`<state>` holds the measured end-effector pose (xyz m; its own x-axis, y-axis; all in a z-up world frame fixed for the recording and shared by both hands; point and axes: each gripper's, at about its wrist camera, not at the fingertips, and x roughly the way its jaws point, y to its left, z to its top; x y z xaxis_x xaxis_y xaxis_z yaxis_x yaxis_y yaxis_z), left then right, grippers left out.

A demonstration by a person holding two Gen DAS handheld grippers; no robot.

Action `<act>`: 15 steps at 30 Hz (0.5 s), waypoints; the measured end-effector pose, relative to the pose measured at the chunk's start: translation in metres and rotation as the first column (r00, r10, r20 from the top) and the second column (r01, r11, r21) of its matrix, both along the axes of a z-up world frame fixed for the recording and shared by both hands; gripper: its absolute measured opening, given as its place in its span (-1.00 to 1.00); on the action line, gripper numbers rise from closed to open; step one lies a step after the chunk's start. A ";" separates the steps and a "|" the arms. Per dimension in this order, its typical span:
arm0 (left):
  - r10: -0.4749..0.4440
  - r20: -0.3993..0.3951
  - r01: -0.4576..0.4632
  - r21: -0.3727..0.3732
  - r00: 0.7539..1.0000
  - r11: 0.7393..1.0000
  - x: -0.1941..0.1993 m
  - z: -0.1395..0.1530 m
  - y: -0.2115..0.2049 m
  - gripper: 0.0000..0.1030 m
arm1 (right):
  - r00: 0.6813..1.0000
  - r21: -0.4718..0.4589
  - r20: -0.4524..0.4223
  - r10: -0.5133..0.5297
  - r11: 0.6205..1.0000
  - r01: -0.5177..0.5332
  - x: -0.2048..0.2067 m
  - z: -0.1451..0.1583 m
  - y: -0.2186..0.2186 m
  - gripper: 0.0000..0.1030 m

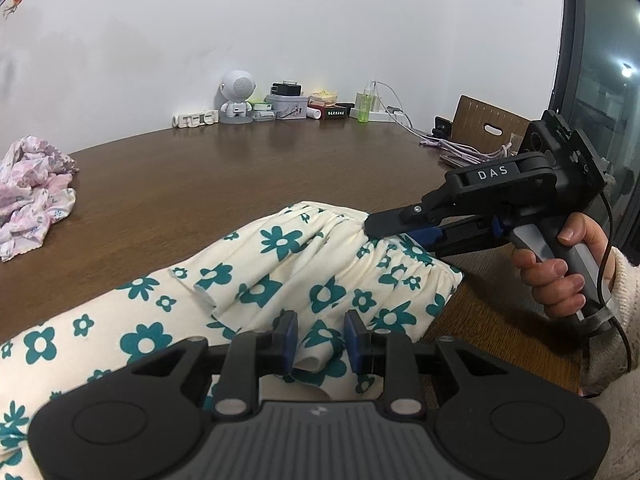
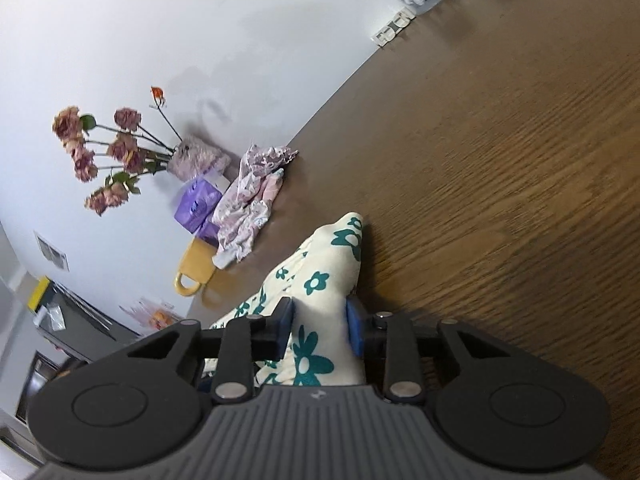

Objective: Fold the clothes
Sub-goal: 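Roll the right gripper and grasp the shirt end, lifting it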

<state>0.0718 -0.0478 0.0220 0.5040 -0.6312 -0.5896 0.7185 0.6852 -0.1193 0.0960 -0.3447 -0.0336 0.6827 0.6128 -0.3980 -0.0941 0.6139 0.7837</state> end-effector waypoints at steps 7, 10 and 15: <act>-0.002 -0.013 0.002 -0.009 1.000 1.000 0.005 0.001 0.003 -0.51 | 0.999 -0.094 0.004 0.033 0.995 -0.033 0.000 0.005 0.001 -0.39; 0.027 -0.033 -0.028 -0.020 0.999 0.999 0.006 0.004 0.003 -0.51 | 1.000 -0.068 -0.006 0.011 0.998 -0.011 0.002 0.003 0.005 -0.49; 0.056 -0.014 -0.057 -0.099 0.998 0.993 0.002 0.021 0.016 -0.39 | 1.000 -0.109 0.016 -0.013 0.994 0.014 0.000 0.016 0.011 -0.65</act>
<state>0.0734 -0.0321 0.0427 0.5341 -0.6578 -0.5311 0.6770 0.7090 -0.1972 0.0962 -0.3336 -0.0179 0.6969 0.5571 -0.4517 -0.0965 0.6968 0.7107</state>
